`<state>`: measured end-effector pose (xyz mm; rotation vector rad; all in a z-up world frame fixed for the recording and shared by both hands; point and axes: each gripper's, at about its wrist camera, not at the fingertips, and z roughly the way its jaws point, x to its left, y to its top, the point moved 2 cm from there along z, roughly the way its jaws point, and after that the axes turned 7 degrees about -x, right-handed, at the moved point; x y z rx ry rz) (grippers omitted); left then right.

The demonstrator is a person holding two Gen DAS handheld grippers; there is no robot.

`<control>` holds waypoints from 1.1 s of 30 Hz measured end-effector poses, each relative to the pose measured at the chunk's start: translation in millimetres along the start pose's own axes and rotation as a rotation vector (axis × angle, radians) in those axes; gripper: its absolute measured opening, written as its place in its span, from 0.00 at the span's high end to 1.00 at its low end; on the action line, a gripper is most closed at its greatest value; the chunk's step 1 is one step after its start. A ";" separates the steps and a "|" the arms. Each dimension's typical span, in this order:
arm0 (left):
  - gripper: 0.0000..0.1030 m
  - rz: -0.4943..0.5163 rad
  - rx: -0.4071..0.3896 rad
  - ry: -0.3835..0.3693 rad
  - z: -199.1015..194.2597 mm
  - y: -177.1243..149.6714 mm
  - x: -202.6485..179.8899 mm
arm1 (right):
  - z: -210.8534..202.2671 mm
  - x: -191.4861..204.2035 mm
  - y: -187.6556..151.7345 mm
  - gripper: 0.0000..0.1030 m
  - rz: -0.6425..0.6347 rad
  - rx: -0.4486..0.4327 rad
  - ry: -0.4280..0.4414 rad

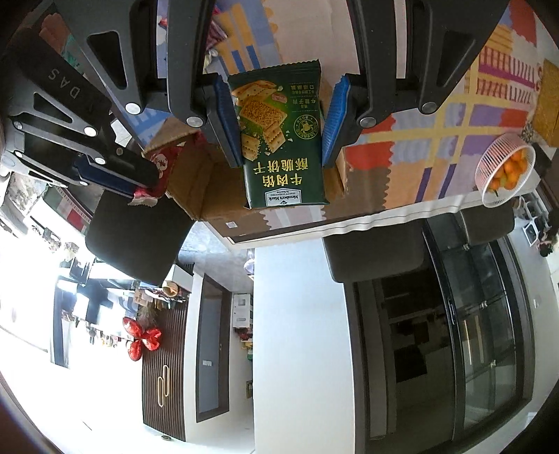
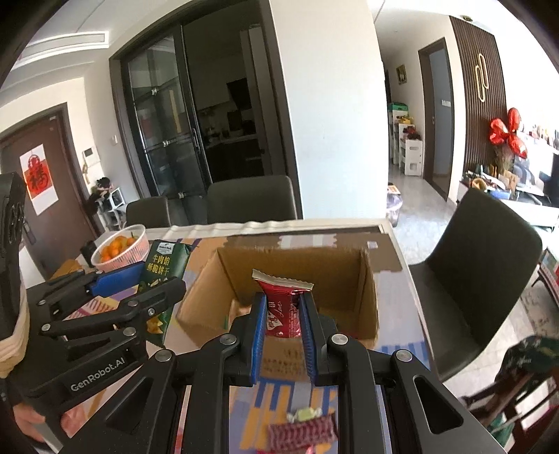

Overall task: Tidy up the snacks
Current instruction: 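Carry the cracker box and red bag into the box and open both tools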

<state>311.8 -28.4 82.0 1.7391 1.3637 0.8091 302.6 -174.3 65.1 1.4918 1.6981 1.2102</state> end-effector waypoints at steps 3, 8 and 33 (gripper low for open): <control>0.57 -0.006 0.011 -0.007 11.3 4.0 2.7 | 10.0 -2.7 8.2 0.80 -0.002 0.003 0.005; 0.57 -0.025 0.053 -0.017 40.9 9.4 8.6 | 30.9 -9.1 13.1 0.80 -0.008 0.026 -0.015; 0.35 0.022 0.003 0.021 -28.9 -44.8 8.7 | -0.6 -3.6 -27.9 0.53 -0.035 0.060 -0.070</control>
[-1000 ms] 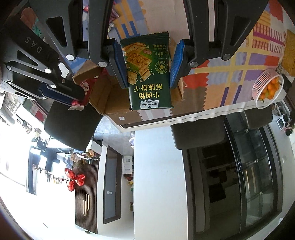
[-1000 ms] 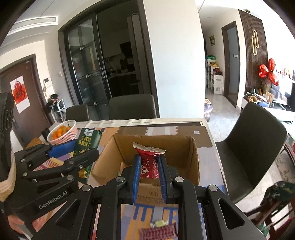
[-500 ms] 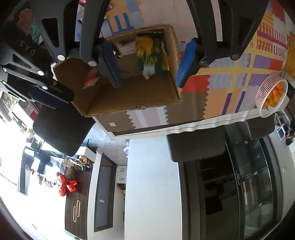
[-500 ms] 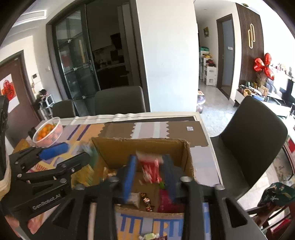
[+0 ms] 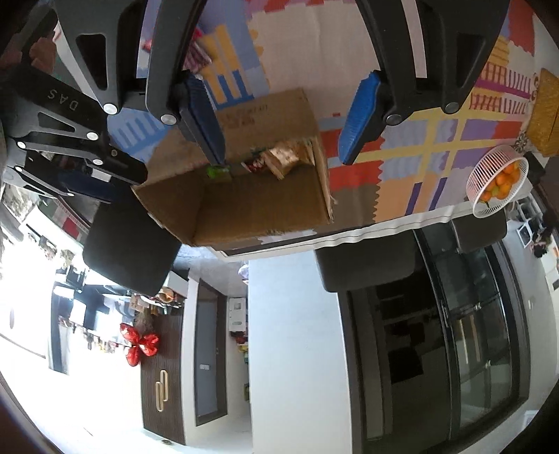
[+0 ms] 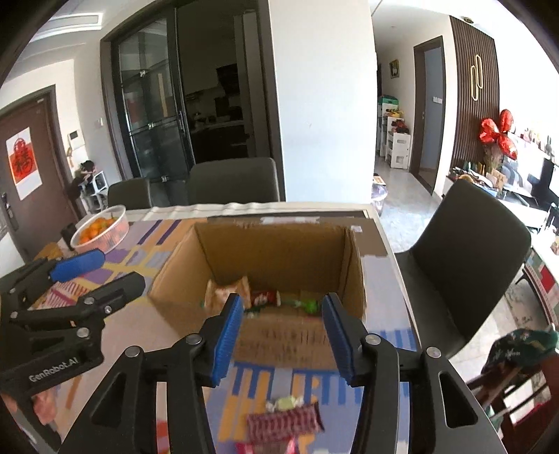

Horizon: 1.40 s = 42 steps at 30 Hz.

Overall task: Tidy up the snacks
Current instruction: 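Carry the cracker box and red bag into the box and open both tools, then move both tools back to the remaining snacks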

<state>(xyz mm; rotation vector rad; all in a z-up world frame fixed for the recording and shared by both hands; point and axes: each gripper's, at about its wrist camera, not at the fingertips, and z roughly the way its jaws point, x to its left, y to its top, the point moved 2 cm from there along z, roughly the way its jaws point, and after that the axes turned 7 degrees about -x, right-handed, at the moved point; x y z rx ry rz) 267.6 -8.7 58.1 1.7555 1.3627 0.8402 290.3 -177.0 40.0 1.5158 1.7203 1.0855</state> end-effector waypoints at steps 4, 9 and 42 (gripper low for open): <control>0.33 -0.010 0.005 -0.013 -19.9 -17.7 -6.2 | -17.9 2.5 -16.8 0.53 0.012 0.013 0.008; 0.33 -0.022 0.045 -0.029 -35.3 -46.0 -13.5 | -37.8 5.3 -43.0 0.49 0.024 0.034 0.006; 0.35 -0.039 0.385 -0.101 -12.1 -213.7 -34.7 | -30.6 27.4 -199.5 0.48 -0.005 0.385 0.020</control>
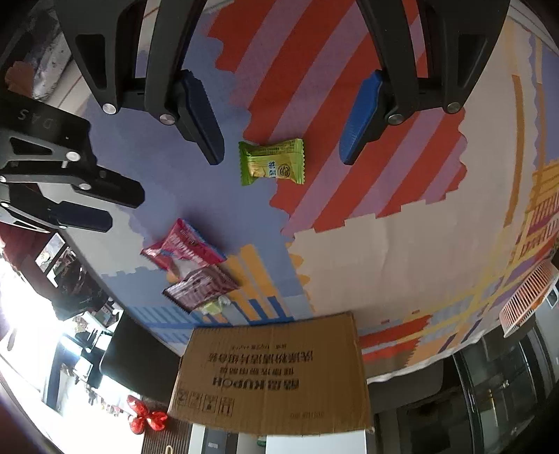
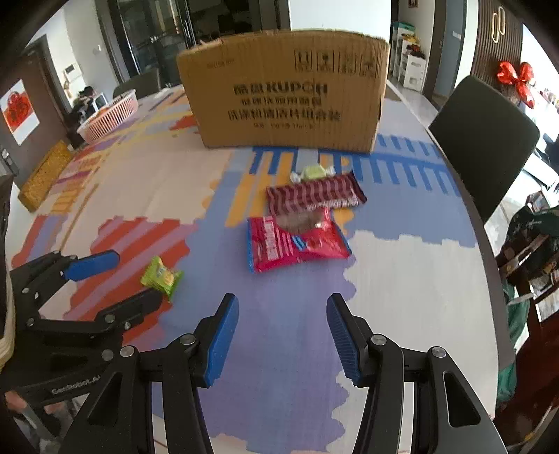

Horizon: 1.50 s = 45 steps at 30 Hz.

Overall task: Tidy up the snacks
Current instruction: 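Move both tools back to the remaining snacks, then grasp the small green candy with the left tool while the right tool grasps the pink bag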

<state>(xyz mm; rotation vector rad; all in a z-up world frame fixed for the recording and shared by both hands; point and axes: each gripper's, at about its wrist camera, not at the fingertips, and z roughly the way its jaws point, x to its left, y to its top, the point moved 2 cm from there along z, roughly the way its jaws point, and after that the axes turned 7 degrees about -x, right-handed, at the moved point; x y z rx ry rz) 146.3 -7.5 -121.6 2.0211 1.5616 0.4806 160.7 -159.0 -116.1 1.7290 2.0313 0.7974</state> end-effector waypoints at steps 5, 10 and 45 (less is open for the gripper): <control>0.40 -0.019 0.018 0.003 14.7 -1.9 1.8 | 9.4 -2.4 -4.8 0.48 0.018 0.030 0.003; 0.53 -0.015 0.022 -0.004 20.9 -1.4 -0.8 | 15.5 -5.6 -6.5 0.48 0.036 0.049 0.001; 0.69 -0.014 -0.062 0.032 15.5 35.5 2.5 | 68.1 -14.0 47.0 0.26 -0.063 0.057 0.000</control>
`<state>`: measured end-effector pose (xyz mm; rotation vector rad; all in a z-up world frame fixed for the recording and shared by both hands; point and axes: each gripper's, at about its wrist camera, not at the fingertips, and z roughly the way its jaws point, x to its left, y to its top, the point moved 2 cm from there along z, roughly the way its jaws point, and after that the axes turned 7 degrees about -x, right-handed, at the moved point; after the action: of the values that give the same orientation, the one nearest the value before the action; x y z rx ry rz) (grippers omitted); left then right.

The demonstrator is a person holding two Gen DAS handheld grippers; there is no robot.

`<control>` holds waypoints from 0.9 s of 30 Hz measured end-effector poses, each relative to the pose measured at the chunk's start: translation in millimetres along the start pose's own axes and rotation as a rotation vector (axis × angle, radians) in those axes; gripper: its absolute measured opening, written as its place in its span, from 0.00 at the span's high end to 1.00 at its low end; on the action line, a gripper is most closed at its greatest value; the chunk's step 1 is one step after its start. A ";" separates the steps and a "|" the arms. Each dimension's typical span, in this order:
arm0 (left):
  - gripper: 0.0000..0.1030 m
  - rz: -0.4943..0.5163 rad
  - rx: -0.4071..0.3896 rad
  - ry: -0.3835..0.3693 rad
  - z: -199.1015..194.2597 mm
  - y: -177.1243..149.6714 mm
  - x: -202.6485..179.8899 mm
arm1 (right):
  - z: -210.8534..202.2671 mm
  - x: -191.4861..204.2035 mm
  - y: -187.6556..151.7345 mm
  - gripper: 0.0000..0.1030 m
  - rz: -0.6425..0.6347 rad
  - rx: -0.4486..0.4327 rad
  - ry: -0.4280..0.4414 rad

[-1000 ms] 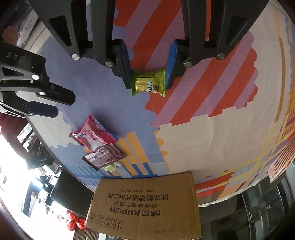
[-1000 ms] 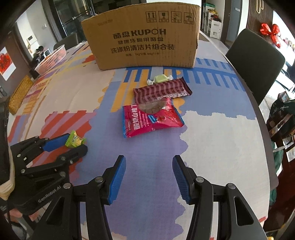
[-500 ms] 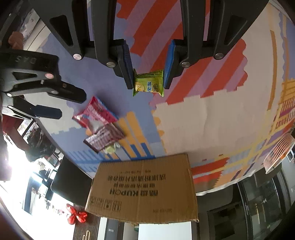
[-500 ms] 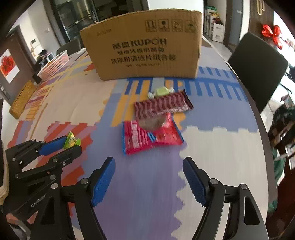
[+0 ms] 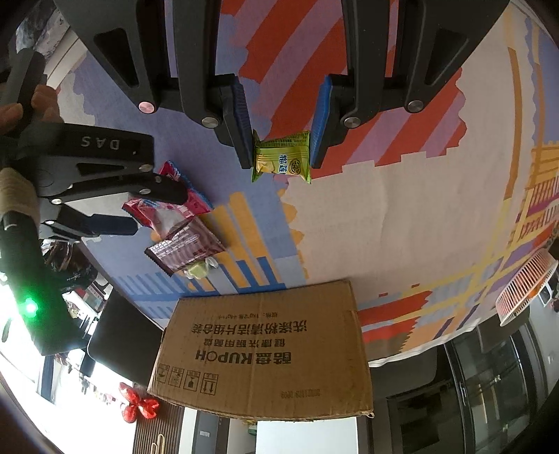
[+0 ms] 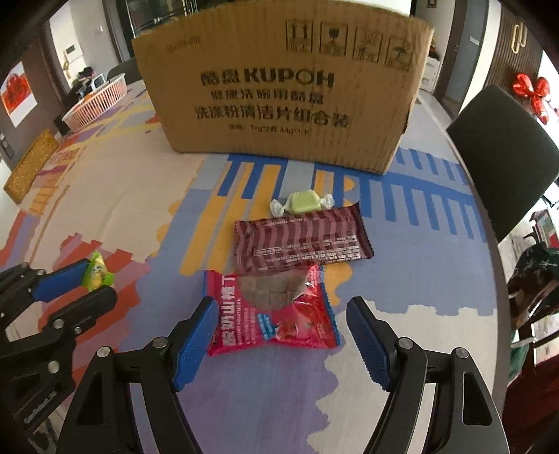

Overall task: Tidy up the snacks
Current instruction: 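Grasp the small green candy with the left tool while the right tool grasps the pink bag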

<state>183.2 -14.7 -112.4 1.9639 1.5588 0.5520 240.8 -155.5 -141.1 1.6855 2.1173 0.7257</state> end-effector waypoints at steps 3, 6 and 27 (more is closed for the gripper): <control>0.69 -0.001 0.002 0.003 2.3 1.0 0.1 | 5.9 0.0 -0.8 0.26 0.011 0.010 0.019; 0.69 -0.004 0.009 0.006 6.2 1.7 1.1 | 9.6 -0.7 -1.9 0.26 0.032 0.004 0.028; 0.69 -0.013 -0.026 -0.005 -3.3 15.0 -4.3 | -31.2 0.4 -9.2 0.78 0.087 -0.109 0.050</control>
<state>191.1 -20.6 -99.9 1.9326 1.5530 0.5592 216.1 -162.3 -121.0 1.7262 2.0083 0.9004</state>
